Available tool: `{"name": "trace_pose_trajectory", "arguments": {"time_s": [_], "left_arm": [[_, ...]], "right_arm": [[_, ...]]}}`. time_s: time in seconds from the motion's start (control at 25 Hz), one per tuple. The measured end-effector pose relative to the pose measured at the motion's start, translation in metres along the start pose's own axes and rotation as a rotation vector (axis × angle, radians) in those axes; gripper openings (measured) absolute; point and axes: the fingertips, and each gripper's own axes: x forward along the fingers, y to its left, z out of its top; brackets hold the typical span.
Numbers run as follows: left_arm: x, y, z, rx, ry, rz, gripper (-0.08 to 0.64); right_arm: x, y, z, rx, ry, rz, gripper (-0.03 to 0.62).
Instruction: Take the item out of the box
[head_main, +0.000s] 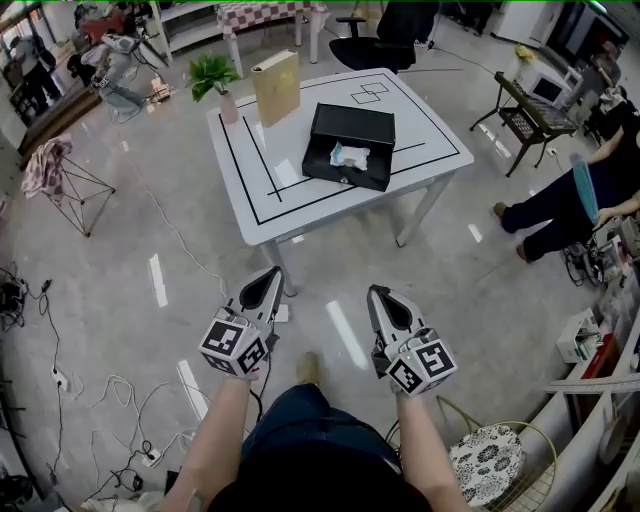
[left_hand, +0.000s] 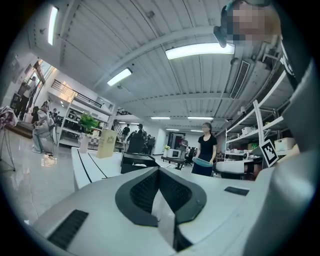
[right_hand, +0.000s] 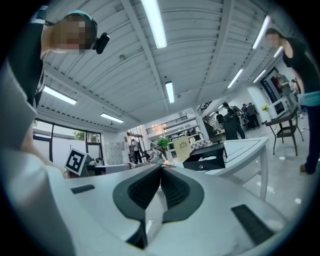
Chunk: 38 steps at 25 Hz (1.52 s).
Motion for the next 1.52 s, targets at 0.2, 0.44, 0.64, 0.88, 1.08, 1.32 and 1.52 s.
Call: {"name": "trace_pose_trajectory", "arguments": {"time_s": [0.2,0.44,0.64,0.88,1.08,1.32,1.52], "left_arm": [[0.037,0.021,0.007,0.002,0.004,-0.027,0.002],[0.074,0.045,0.013,0.007,0.003,-0.061,0.002],[0.093,0.064,0.016,0.005,-0.001,-0.075,0.002],[0.105,0.075,0.018,0.002,-0.004,-0.082,0.002],[0.105,0.085,0.018,-0.009,-0.006,-0.071,0.002],[0.107,0.09,0.016,-0.018,-0.002,-0.067,0.002],[0.119,0.095,0.018,-0.014,-0.003,-0.066,0.002]], "right_arm": [[0.027,-0.023,0.008,0.007,-0.007,-0.029,0.004],[0.059,-0.048,0.013,0.013,-0.023,-0.061,0.005],[0.082,-0.058,0.014,0.014,-0.028,-0.07,0.005],[0.098,-0.065,0.016,0.01,-0.025,-0.074,0.005],[0.107,-0.065,0.015,0.002,-0.007,-0.064,0.003],[0.115,-0.066,0.017,-0.006,0.005,-0.052,0.004],[0.128,-0.073,0.019,-0.009,0.011,-0.036,0.005]]}}
